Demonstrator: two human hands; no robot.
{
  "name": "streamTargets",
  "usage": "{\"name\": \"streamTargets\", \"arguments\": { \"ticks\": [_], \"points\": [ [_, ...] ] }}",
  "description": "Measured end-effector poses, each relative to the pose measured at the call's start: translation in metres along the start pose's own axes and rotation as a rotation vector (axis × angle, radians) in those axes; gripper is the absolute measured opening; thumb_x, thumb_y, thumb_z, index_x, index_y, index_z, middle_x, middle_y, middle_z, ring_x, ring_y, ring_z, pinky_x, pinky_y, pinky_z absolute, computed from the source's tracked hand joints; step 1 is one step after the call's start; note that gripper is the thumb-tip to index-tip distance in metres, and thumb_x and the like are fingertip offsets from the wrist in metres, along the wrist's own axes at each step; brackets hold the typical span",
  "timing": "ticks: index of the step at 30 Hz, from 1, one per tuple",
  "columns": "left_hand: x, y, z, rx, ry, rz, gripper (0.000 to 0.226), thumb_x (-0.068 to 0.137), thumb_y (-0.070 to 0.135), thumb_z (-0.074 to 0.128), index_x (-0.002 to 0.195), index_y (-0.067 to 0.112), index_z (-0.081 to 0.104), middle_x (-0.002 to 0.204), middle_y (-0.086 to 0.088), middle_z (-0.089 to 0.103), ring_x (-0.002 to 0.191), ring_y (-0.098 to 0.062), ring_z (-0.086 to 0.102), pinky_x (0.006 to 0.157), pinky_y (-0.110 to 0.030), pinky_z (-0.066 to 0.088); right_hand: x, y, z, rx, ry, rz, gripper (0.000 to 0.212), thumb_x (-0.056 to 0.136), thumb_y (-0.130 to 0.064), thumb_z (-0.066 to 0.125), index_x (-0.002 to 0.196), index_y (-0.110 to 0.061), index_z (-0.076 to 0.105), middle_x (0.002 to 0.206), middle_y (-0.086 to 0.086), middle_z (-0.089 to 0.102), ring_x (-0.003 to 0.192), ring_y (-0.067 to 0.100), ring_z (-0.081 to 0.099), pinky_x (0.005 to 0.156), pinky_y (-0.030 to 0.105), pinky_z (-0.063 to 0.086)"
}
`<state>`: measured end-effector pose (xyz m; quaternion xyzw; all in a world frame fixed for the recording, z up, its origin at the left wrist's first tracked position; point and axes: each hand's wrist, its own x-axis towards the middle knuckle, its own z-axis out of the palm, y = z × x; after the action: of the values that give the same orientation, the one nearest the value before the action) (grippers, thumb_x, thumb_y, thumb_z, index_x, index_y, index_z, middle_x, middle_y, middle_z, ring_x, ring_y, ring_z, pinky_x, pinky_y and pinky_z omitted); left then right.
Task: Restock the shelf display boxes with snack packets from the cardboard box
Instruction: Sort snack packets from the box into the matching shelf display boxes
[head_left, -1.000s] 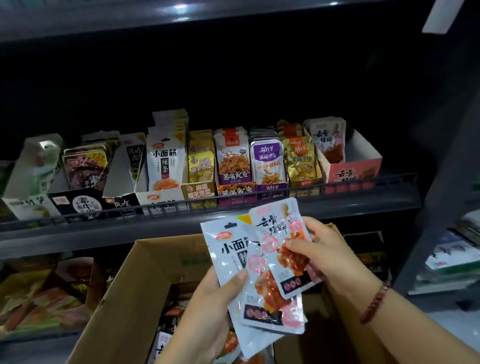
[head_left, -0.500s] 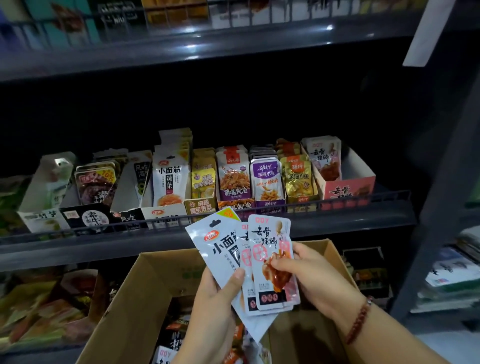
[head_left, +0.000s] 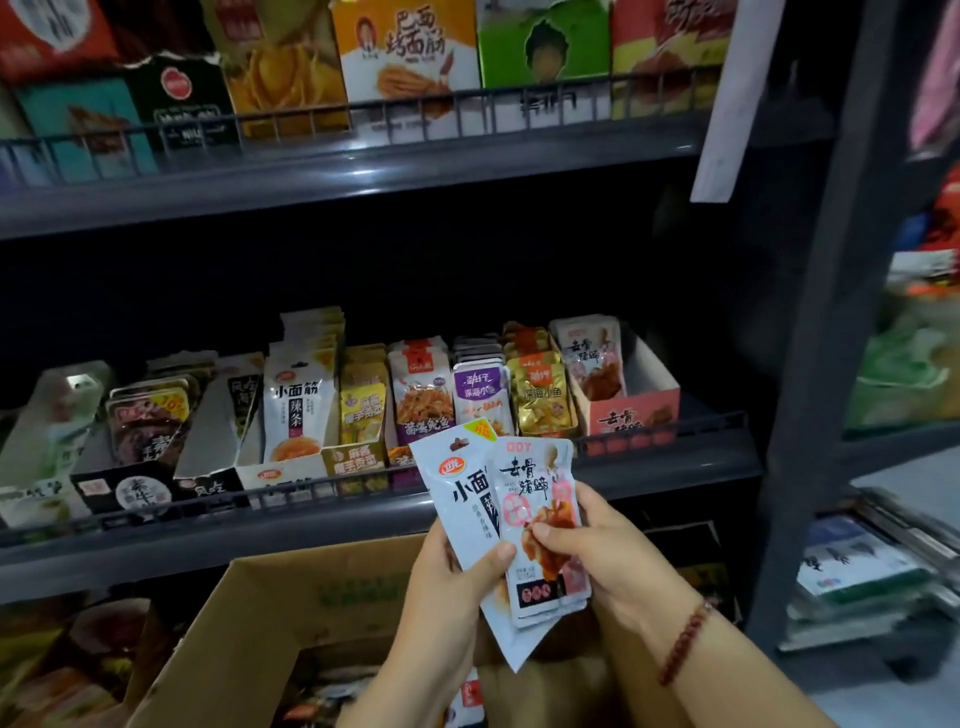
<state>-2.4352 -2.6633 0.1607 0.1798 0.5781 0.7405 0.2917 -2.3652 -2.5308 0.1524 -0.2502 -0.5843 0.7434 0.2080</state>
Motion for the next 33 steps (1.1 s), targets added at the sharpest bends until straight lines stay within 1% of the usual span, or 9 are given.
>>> {"name": "streamTargets", "arguments": {
  "ticks": [5, 10, 13, 16, 23, 27, 28, 30, 33],
  "points": [
    [0.015, 0.002, 0.013, 0.082, 0.015, 0.011, 0.033, 0.087, -0.008, 0.061, 0.11, 0.016, 0.061, 0.101, -0.005, 0.075, 0.092, -0.027, 0.072, 0.084, -0.05, 0.056, 0.006, -0.013, -0.014, 0.006, 0.014, -0.022, 0.039, 0.082, -0.003, 0.07, 0.116, -0.015, 0.055, 0.092, 0.011, 0.073, 0.083, 0.025, 0.07, 0.082, 0.042, 0.057],
    [0.026, 0.009, 0.024, 0.205, -0.028, -0.008, 0.031, 0.088, -0.007, 0.061, 0.108, 0.017, 0.06, 0.103, -0.004, 0.074, 0.092, -0.025, 0.072, 0.083, -0.047, 0.057, 0.02, -0.026, -0.029, 0.056, 0.077, 0.008, 0.029, 0.087, -0.021, 0.068, 0.112, -0.007, 0.061, 0.103, 0.019, 0.07, 0.094, 0.036, 0.068, 0.086, 0.051, 0.055],
    [0.034, 0.014, 0.025, 0.319, -0.08, 0.012, 0.035, 0.088, -0.001, 0.065, 0.113, 0.023, 0.057, 0.108, -0.001, 0.072, 0.096, -0.021, 0.071, 0.088, -0.049, 0.056, 0.028, -0.032, -0.037, 0.077, 0.068, 0.001, 0.03, 0.088, -0.028, 0.065, 0.108, -0.005, 0.065, 0.105, 0.014, 0.072, 0.1, 0.031, 0.067, 0.094, 0.049, 0.05],
    [0.043, 0.02, 0.028, 0.343, -0.122, 0.018, 0.039, 0.087, 0.002, 0.067, 0.115, 0.026, 0.056, 0.109, 0.001, 0.072, 0.097, -0.02, 0.071, 0.09, -0.05, 0.055, 0.039, -0.038, -0.037, 0.062, 0.117, -0.04, 0.033, 0.089, -0.038, 0.063, 0.106, -0.01, 0.067, 0.1, 0.009, 0.073, 0.097, 0.029, 0.069, 0.093, 0.051, 0.05],
    [0.073, 0.023, 0.038, 0.272, -0.096, 0.067, 0.034, 0.088, -0.002, 0.065, 0.11, 0.023, 0.059, 0.104, 0.0, 0.074, 0.097, -0.022, 0.071, 0.09, -0.051, 0.054, 0.069, -0.057, -0.038, 0.0, 0.13, -0.101, 0.026, 0.093, -0.032, 0.058, 0.109, -0.012, 0.064, 0.103, 0.009, 0.072, 0.1, 0.028, 0.067, 0.093, 0.052, 0.05],
    [0.091, 0.026, 0.052, 0.245, -0.022, 0.121, 0.029, 0.091, 0.006, 0.063, 0.115, 0.021, 0.059, 0.11, 0.001, 0.072, 0.101, -0.021, 0.069, 0.09, -0.047, 0.055, 0.087, -0.081, -0.043, -0.036, 0.138, -0.1, 0.056, 0.075, -0.055, 0.066, 0.115, -0.017, 0.059, 0.109, 0.006, 0.07, 0.103, 0.028, 0.066, 0.093, 0.054, 0.05],
    [0.096, 0.028, 0.055, 0.255, -0.002, 0.149, 0.03, 0.091, 0.008, 0.063, 0.118, 0.021, 0.058, 0.113, 0.001, 0.07, 0.103, -0.02, 0.067, 0.091, -0.047, 0.054, 0.093, -0.088, -0.045, -0.041, 0.149, -0.112, 0.051, 0.077, -0.053, 0.065, 0.113, -0.017, 0.06, 0.107, 0.006, 0.07, 0.1, 0.027, 0.067, 0.092, 0.053, 0.051],
    [0.106, 0.033, 0.061, 0.272, 0.037, 0.201, 0.033, 0.092, 0.009, 0.062, 0.122, 0.02, 0.055, 0.116, 0.001, 0.068, 0.105, -0.02, 0.065, 0.092, -0.048, 0.053, 0.106, -0.106, -0.052, -0.01, 0.194, -0.164, 0.021, 0.092, -0.036, 0.058, 0.099, -0.017, 0.063, 0.098, 0.007, 0.072, 0.091, 0.026, 0.069, 0.088, 0.05, 0.054],
    [0.119, 0.038, 0.064, 0.266, 0.088, 0.248, 0.03, 0.093, 0.008, 0.061, 0.116, 0.025, 0.053, 0.11, 0.006, 0.065, 0.105, -0.02, 0.063, 0.091, -0.044, 0.053, 0.128, -0.136, -0.066, -0.009, 0.314, -0.303, 0.014, 0.097, -0.027, 0.053, 0.092, -0.016, 0.061, 0.099, 0.011, 0.071, 0.085, 0.025, 0.07, 0.084, 0.048, 0.055]
  ]
}}
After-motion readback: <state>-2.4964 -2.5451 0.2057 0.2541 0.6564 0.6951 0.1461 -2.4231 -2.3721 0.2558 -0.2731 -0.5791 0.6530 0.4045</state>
